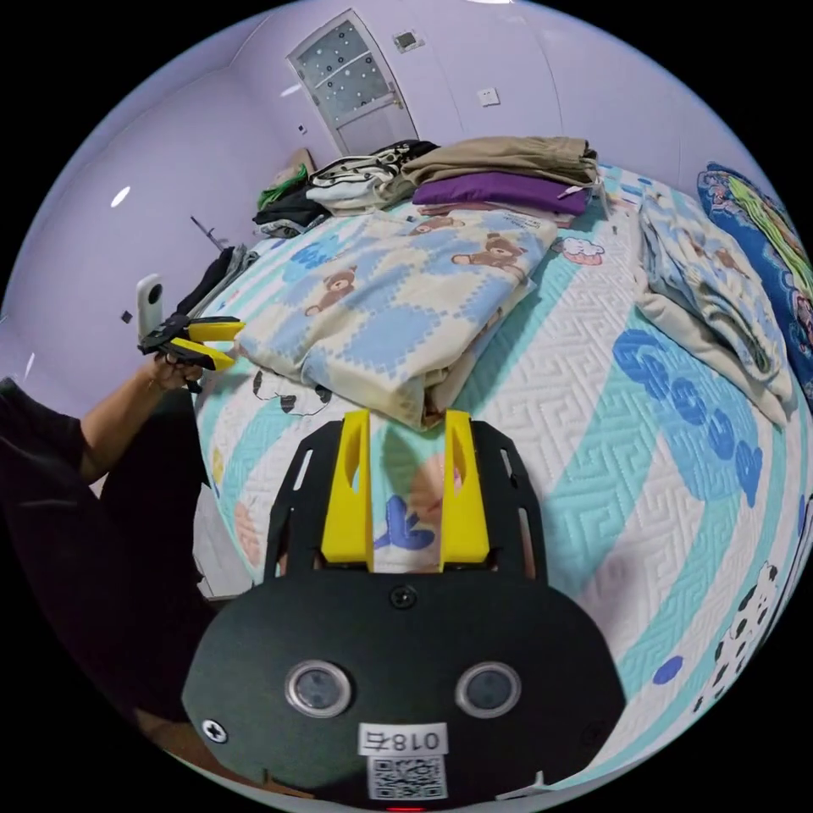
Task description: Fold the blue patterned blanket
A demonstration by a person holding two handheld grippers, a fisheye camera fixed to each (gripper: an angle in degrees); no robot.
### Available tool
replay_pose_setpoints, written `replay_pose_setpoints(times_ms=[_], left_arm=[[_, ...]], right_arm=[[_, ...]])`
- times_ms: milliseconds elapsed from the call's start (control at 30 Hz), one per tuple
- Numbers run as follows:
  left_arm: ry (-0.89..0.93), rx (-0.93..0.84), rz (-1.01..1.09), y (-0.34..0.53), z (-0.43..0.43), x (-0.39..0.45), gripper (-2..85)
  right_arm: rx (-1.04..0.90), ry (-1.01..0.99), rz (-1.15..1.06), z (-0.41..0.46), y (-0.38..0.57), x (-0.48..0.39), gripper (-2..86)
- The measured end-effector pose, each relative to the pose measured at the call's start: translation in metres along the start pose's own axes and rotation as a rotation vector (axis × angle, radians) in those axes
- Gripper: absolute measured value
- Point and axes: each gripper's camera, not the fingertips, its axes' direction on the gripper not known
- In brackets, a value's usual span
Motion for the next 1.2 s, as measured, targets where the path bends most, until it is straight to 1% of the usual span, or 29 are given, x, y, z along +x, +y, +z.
replay_pose_setpoints(times_ms=[33, 133, 200, 333, 400, 500, 567, 633, 733, 800, 833, 867, 900, 933, 967, 1000, 1033, 1100, 1133, 1167, 1200], left_arm=[[-0.030, -0.001, 0.017, -0.007, 0.003, 0.006, 14.4], [-0.033, -0.020, 0.043, -0.021, 0.008, 0.013, 12.5], [-0.055, -0.038, 0.045, -0.027, 0.010, 0.015, 10.1], [-0.095, -0.019, -0.001, -0.035, 0.000, 0.007, 2.1], [-0.060, -0.019, -0.015, -0.035, -0.007, -0.001, 0.5], [0.038, -0.018, -0.079, -0.034, -0.026, -0.023, -0.3], [0.172, 0.006, -0.097, -0.033, -0.053, -0.040, -0.5], [0.262, -0.002, -0.081, -0.031, -0.073, -0.044, -0.5], [0.345, -0.122, -0.047, -0.021, -0.085, -0.037, -0.2], [0.384, -0.209, -0.086, -0.007, -0.077, -0.033, 0.4], [0.397, -0.283, -0.135, 0.007, -0.065, -0.031, 1.0], [0.388, -0.334, -0.191, 0.020, -0.055, -0.034, 3.1], [0.390, -0.351, -0.212, 0.026, -0.053, -0.036, 4.1], [0.409, -0.377, -0.242, 0.035, -0.055, -0.042, 8.3], [0.450, -0.363, -0.261, 0.041, -0.064, -0.050, 11.3], [0.465, -0.343, -0.266, 0.042, -0.072, -0.054, 12.2], [0.457, -0.280, -0.265, 0.042, -0.093, -0.064, 13.3], [0.390, -0.126, -0.272, 0.037, -0.129, -0.085, 14.2], [0.329, -0.008, -0.294, 0.030, -0.149, -0.103, 14.8], [0.259, 0.100, -0.324, 0.022, -0.163, -0.122, 15.3], [0.227, 0.149, -0.337, 0.017, -0.167, -0.131, 15.6]], right_arm=[[0.002, 0.005, 0.000, 0.001, -0.001, -0.002, 12.3], [0.024, 0.026, -0.022, 0.002, -0.004, -0.015, 10.8], [0.017, 0.053, -0.052, 0.003, -0.004, -0.026, 7.3], [0.071, 0.061, -0.096, -0.003, 0.001, -0.037, 2.4], [0.063, 0.014, -0.097, -0.007, 0.002, -0.035, 1.3], [0.078, -0.066, -0.103, -0.024, 0.006, -0.028, 0.4], [0.084, -0.125, -0.129, -0.040, 0.010, -0.028, 0.2], [0.054, -0.184, -0.178, -0.056, 0.016, -0.033, 0.1], [-0.083, -0.284, -0.229, -0.063, 0.033, -0.048, 0.4], [-0.210, -0.325, -0.203, -0.048, 0.054, -0.058, 1.5], [-0.242, -0.323, -0.184, -0.043, 0.059, -0.059, 1.9], [-0.279, -0.313, -0.126, -0.034, 0.068, -0.057, 2.9], [-0.278, -0.324, -0.063, -0.031, 0.076, -0.051, 4.3], [-0.275, -0.343, -0.040, -0.032, 0.079, -0.047, 5.1], [-0.267, -0.384, -0.011, -0.039, 0.084, -0.040, 6.7], [-0.244, -0.408, -0.008, -0.051, 0.088, -0.034, 8.0], [-0.220, -0.409, -0.010, -0.059, 0.089, -0.031, 8.3], [-0.056, -0.342, 0.019, -0.093, 0.085, -0.013, 9.8], [-0.006, -0.324, 0.033, -0.100, 0.082, -0.008, 10.2], [0.087, -0.289, 0.064, -0.110, 0.073, 0.004, 11.0], [0.159, -0.249, 0.088, -0.114, 0.062, 0.014, 11.6]])
